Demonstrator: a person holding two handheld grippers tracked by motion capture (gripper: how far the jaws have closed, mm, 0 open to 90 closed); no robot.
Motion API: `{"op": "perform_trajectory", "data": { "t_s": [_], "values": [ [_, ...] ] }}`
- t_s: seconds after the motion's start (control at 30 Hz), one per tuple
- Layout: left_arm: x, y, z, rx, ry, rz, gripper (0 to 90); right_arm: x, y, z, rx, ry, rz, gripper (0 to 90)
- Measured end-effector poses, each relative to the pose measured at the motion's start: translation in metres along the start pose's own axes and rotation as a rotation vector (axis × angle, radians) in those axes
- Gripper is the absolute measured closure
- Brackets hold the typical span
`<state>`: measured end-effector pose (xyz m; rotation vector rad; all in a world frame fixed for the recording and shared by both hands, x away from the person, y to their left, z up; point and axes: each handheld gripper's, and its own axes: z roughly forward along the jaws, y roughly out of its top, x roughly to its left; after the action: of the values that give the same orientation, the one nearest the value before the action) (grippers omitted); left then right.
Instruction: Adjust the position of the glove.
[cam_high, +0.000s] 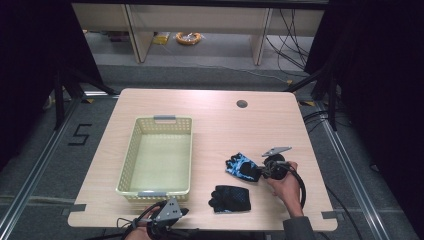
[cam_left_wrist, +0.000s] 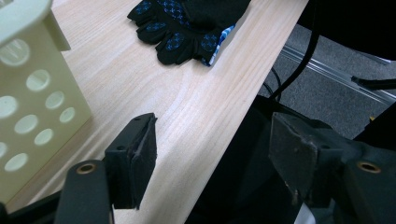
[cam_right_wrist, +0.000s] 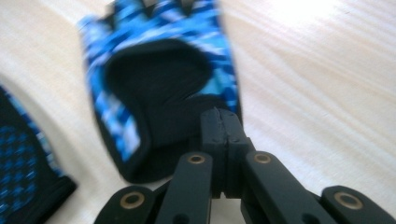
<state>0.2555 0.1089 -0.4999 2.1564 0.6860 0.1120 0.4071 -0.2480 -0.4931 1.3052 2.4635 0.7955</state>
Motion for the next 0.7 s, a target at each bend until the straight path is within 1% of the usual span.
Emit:
{"op": "perform_trajectory", "data": {
  "t_s": [0.07, 0.1, 0.13, 0.17, 0.2, 0.23, 0.27, 0.3, 0.33, 0.37, 0.4, 0.43, 0.47, 0.5, 0.53, 0.57, 0.6, 0.63, 0.67, 0.7],
  "values": [
    [0.0, 0.0, 0.0, -0.003, -0.002, -0.004, 31.9, -0.001, 0.001, 0.001, -0.007, -0.005, -0.006, 90.0],
    [0.0, 0.0, 0.0, 0.001, 0.0, 0.003, 31.9, -0.002, 0.002, 0.002, -0.007, -0.005, 0.003, 90.0],
    [0.0, 0.001, -0.001, 0.0, 0.002, 0.007, 31.8, -0.004, 0.003, 0.005, -0.033, -0.017, -0.01, 90.0],
    [0.0, 0.001, -0.001, 0.001, 0.004, 0.012, 31.9, -0.003, 0.005, 0.003, -0.004, -0.012, 0.004, 90.0],
    [0.0, 0.001, -0.001, 0.003, 0.006, 0.013, 31.9, -0.005, 0.006, 0.005, -0.006, -0.021, -0.02, 90.0],
    [0.0, 0.0, 0.0, 0.0, -0.002, 0.004, 31.9, -0.004, 0.008, 0.005, -0.001, -0.02, -0.01, 90.0],
    [0.0, 0.0, -0.001, -0.007, -0.01, -0.006, 31.8, -0.004, 0.01, 0.006, 0.005, -0.027, -0.015, 90.0],
    [0.0, 0.0, -0.001, -0.011, -0.004, 0.003, 31.8, -0.003, 0.011, 0.006, 0.007, -0.031, -0.013, 90.0],
    [0.001, 0.0, -0.002, -0.003, -0.007, 0.017, 31.8, -0.003, 0.011, 0.006, 0.01, -0.032, -0.018, 90.0],
    [0.0, 0.0, -0.003, -0.002, -0.004, -0.001, 31.9, -0.003, 0.011, 0.005, 0.009, -0.033, -0.019, 90.0],
    [0.003, 0.0, -0.004, 0.006, -0.001, 0.039, 31.8, -0.003, 0.01, 0.005, 0.002, -0.038, -0.031, 90.0],
    [0.0, -0.001, -0.004, -0.012, -0.011, -0.005, 31.8, -0.003, 0.01, 0.002, -0.004, -0.042, -0.03, 85.8],
    [0.001, -0.001, -0.005, -0.01, -0.001, -0.002, 31.7, -0.003, 0.011, 0.0, -0.018, -0.059, -0.032, 77.8],
    [0.002, -0.001, -0.006, -0.013, -0.007, 0.017, 31.7, -0.004, 0.012, -0.003, -0.04, -0.079, -0.042, 68.7],
    [0.002, -0.002, -0.007, -0.005, 0.002, 0.0, 31.8, -0.005, 0.015, -0.006, -0.072, -0.091, -0.05, 67.6],
    [0.003, -0.002, -0.007, -0.011, 0.003, -0.002, 31.7, -0.006, 0.017, -0.009, -0.092, -0.071, -0.075, 66.4],
    [0.003, -0.002, -0.008, -0.018, 0.002, 0.002, 31.7, -0.005, 0.019, -0.01, -0.1, -0.053, -0.085, 65.3],
    [0.003, -0.003, -0.008, -0.015, 0.005, -0.014, 31.6, -0.004, 0.021, -0.011, -0.116, -0.051, -0.097, 65.2],
    [0.005, -0.003, -0.009, -0.005, 0.007, 0.009, 31.6, -0.001, 0.022, -0.012, -0.11, -0.031, -0.103, 64.2],
    [0.005, -0.003, -0.01, -0.015, 0.006, 0.01, 31.6, 0.0, 0.023, -0.009, -0.109, -0.024, -0.12, 62.8]
  ]
}}
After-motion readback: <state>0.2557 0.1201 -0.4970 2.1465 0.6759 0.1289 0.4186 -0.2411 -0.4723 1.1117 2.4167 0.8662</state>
